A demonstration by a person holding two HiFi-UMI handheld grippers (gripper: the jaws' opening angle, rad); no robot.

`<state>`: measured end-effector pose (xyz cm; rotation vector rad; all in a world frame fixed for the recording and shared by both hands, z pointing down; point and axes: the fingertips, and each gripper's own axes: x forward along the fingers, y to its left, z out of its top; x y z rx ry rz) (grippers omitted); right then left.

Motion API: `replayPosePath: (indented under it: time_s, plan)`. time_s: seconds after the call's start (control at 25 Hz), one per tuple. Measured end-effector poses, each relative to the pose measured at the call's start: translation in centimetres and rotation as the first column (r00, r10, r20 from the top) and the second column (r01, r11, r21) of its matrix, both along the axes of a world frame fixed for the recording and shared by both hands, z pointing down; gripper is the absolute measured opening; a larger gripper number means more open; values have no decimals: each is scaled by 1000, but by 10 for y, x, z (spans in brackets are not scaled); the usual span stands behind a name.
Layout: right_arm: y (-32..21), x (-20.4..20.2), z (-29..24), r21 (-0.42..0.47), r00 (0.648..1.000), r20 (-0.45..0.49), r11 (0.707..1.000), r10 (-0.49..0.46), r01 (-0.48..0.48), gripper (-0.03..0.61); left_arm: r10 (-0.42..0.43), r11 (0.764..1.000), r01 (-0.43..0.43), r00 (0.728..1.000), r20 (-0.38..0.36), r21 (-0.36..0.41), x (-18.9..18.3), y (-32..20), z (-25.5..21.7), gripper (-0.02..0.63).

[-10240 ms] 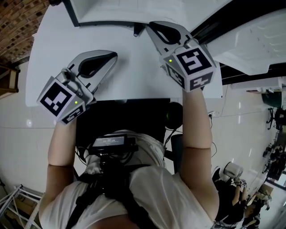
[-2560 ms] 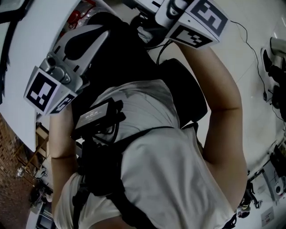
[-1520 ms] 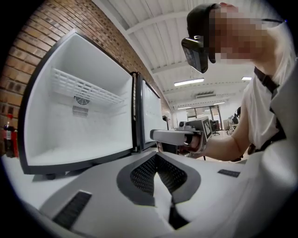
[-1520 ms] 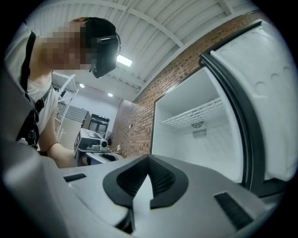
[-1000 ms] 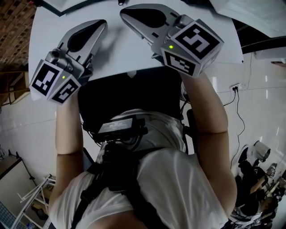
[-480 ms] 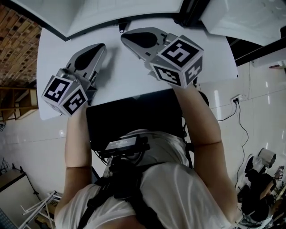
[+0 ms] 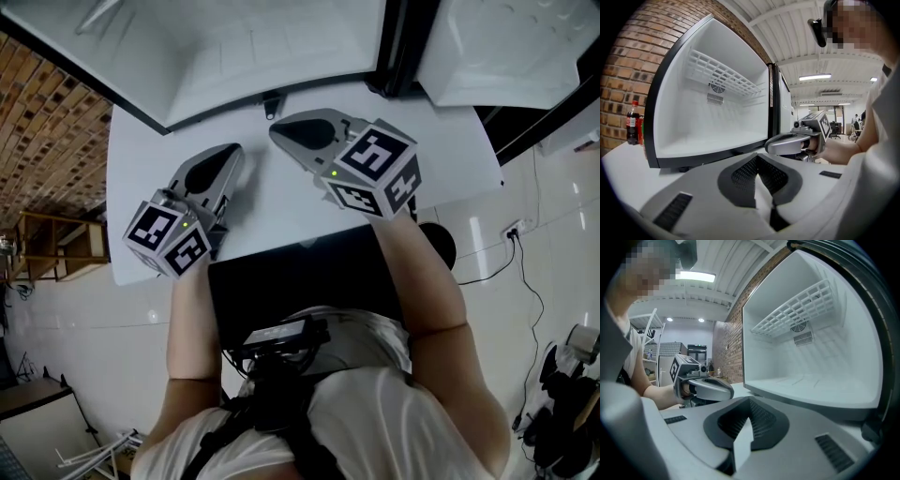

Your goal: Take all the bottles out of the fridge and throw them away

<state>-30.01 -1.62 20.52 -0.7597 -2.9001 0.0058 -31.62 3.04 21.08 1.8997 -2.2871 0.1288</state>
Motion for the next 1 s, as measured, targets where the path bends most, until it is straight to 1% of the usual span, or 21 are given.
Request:
replayPosePath:
  time_s: [0.76, 1.0]
  plan:
    - [0, 0, 4, -9, 1000, -20, 1000, -2, 2, 0, -5, 1000, 5, 1000, -3, -5, 0, 0, 1, 11]
    - [4, -3, 2, -12, 1000, -7, 1000, -8, 8, 0, -18, 1000, 18, 1000, 12, -8, -2, 4, -3, 11]
